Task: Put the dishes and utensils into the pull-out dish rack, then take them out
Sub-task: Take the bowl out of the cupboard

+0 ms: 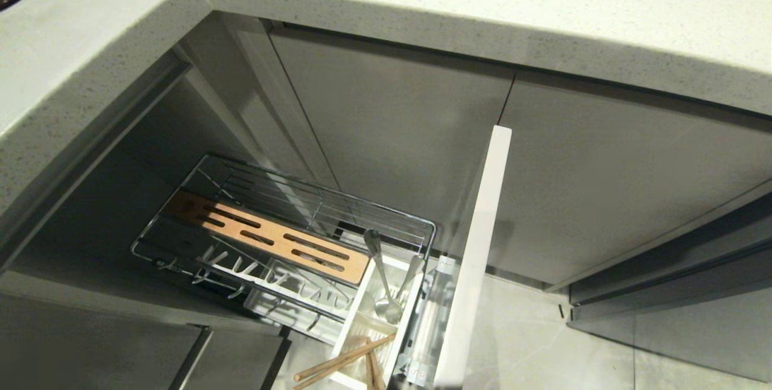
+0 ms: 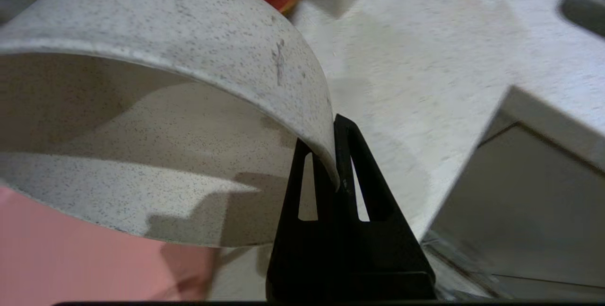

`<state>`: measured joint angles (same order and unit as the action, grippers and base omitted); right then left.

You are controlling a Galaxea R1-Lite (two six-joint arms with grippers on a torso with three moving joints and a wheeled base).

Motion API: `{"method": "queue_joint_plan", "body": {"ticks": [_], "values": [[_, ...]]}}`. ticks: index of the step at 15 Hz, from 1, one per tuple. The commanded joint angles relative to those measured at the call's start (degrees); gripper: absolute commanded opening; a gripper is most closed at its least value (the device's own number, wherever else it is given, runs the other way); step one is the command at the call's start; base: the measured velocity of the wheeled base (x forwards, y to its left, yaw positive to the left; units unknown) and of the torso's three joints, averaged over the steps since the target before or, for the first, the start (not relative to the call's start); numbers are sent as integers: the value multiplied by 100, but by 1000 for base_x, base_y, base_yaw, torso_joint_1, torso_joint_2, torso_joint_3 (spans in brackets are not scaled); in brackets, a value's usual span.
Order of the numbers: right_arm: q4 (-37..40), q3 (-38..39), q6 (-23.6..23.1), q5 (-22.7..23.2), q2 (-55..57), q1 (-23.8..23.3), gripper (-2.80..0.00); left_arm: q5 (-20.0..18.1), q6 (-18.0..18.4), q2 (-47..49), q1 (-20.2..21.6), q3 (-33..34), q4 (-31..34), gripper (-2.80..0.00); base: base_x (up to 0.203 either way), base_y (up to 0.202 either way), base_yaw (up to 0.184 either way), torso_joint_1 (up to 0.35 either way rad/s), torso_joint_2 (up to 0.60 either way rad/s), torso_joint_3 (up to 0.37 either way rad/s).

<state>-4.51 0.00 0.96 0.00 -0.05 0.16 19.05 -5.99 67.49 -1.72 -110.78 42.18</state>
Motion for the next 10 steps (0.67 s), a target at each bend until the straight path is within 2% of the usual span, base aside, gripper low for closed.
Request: {"method": "queue_joint_plan", "body": {"ticks": [1,3,4,6,8,10], "values": [[-6,149,0,0,5,2,-280,-618,5,-406,1165,-4,564,-280,0,0,0,0,0,0],[-6,149,0,0,5,2,-280,-953,58,-571,1855,10,1411,-280,0,0,0,0,0,0],[-6,152,0,0,5,2,-280,-1025,144,-647,2049,23,1828,-280,0,0,0,0,0,0],[-6,149,0,0,5,2,-280,-1032,201,-615,2507,24,2122,-280,0,0,0,0,0,0],[-6,150,0,0,5,2,-280,-1032,365,-513,3170,89,2281,-280,0,0,0,0,0,0],[-6,149,0,0,5,2,-280,-891,544,-296,3409,181,2436,-280,0,0,0,0,0,0]]}}
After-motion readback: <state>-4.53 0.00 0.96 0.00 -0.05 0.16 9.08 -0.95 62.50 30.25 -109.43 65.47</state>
